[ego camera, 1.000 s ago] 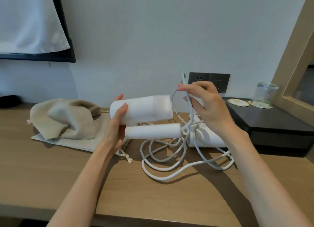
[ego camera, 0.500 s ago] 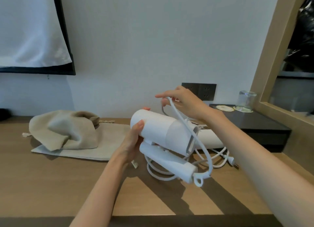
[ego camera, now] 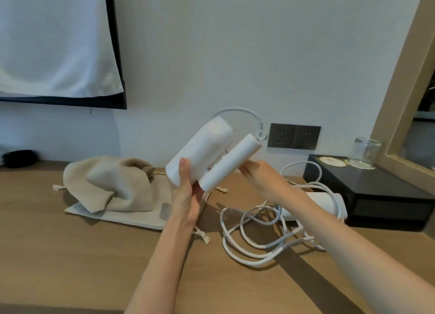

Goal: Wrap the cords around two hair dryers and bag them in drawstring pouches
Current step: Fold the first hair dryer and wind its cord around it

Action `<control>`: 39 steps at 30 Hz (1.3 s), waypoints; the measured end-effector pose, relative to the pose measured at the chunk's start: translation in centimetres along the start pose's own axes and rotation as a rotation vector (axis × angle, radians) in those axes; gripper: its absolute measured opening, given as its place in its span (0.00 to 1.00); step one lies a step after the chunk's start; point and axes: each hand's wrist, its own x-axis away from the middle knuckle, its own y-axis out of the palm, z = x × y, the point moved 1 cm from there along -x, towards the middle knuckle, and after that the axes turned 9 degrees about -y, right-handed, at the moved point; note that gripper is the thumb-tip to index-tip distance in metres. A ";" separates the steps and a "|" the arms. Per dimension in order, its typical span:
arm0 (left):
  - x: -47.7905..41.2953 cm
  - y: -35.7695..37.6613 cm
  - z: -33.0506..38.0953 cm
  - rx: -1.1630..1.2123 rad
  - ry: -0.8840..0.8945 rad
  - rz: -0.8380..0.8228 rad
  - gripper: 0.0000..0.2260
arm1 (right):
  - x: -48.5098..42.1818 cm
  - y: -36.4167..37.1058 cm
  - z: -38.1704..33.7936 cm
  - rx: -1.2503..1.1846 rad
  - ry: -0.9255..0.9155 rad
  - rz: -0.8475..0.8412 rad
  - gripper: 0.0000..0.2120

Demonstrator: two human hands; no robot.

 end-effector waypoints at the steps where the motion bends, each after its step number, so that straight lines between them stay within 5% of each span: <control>1: 0.0 -0.1 0.0 0.008 0.030 0.048 0.53 | 0.2 -0.3 -0.2 0.049 0.012 0.001 0.15; 7: -0.7 -0.8 -0.4 -0.092 0.215 0.262 0.32 | 2.4 -1.3 1.4 -0.015 0.062 0.175 0.13; 12: -1.0 -1.4 -0.5 -0.116 0.258 0.290 0.35 | 3.6 -1.7 1.6 -0.309 0.159 0.152 0.10; 16: -0.8 -1.1 -0.4 -0.007 0.092 0.134 0.40 | 3.6 -1.4 1.6 -0.503 0.257 0.038 0.09; 20: -0.6 -0.8 -0.9 -0.044 0.000 0.062 0.49 | 3.7 -1.2 1.6 -0.862 0.311 -0.021 0.24; 25: 0.5 0.4 -2.1 -0.107 -0.155 -0.123 0.36 | 2.8 -0.7 1.8 -1.229 0.296 0.344 0.17; 27: 0.5 0.4 -2.4 -0.157 -0.193 -0.175 0.41 | 2.5 -0.8 1.5 -1.300 0.279 0.507 0.11; 31: 0.5 0.6 -3.1 -0.431 -0.232 -0.188 0.35 | 1.9 -2.9 0.8 -1.230 0.157 0.680 0.03; 34: 0.4 0.8 -3.4 -0.514 -0.240 -0.258 0.33 | 1.4 -5.4 0.4 -1.107 0.022 0.744 0.07; 39: 0.5 1.0 -2.3 -0.458 -0.132 -0.279 0.45 | 1.4 -8.6 1.1 -0.848 -0.011 0.495 0.12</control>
